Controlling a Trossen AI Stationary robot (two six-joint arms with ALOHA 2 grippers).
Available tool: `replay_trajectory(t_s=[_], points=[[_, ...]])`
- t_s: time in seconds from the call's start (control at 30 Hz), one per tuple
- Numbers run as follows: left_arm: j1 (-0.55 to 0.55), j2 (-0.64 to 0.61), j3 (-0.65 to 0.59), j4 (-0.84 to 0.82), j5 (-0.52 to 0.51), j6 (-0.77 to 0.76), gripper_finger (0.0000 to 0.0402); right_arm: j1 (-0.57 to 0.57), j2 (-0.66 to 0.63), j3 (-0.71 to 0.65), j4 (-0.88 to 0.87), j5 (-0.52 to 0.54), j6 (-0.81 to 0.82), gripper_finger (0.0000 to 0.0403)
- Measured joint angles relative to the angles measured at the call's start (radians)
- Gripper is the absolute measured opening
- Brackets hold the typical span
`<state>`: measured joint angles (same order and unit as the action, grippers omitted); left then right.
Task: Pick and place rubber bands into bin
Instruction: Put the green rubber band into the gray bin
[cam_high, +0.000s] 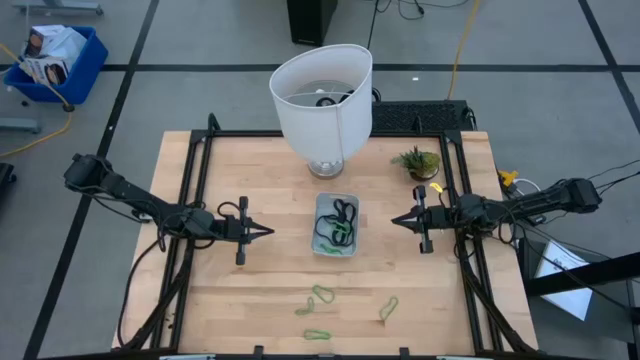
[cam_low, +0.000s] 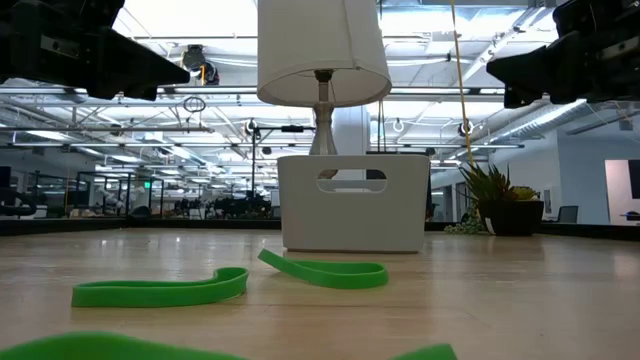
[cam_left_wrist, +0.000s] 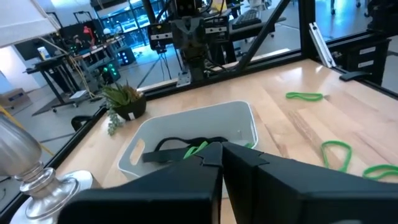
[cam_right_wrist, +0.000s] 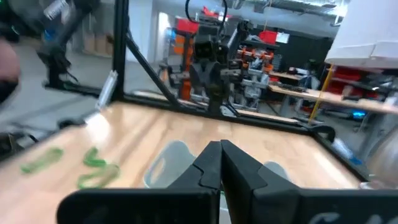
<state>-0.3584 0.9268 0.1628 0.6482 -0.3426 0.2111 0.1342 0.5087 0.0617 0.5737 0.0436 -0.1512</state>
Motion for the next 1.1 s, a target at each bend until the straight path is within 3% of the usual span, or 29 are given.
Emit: replay_trajectory(t_s=[0.17, 0.33, 0.47, 0.63, 0.77, 0.87, 1.1], points=[[0.0, -0.001, 0.001, -0.003, -0.023, 0.001, 0.0028, 0.113, 0.106, 0.11, -0.13, 0.14, -0.067, 0.0006], [0.0, -0.001, 0.001, -0.003, -0.025, 0.0, 0.003, 0.257, 0.271, 0.318, -0.412, 0.219, 0.046, 0.0006], [0.0, -0.001, 0.001, -0.002, -0.025, -0.003, 0.003, 0.384, 0.437, 0.476, -0.552, 0.222, 0.162, 0.0012], [0.0, -0.001, 0.001, 0.021, -0.025, 0.002, 0.003, 0.518, 0.663, 0.622, -0.567, 0.217, 0.219, 0.0032], [0.0, -0.001, 0.002, 0.11, -0.025, 0.037, 0.003, 0.556, 0.816, 0.703, -0.565, 0.213, 0.302, 0.0071], [0.0, -0.001, 0.002, 0.148, -0.025, 0.041, 0.003, 0.563, 0.9, 0.732, -0.563, 0.149, 0.37, 0.0114], [0.0, -0.001, 0.002, 0.109, -0.025, -0.017, 0.0031, 0.605, 1.026, 0.732, -0.586, 0.107, 0.508, 0.0216]])
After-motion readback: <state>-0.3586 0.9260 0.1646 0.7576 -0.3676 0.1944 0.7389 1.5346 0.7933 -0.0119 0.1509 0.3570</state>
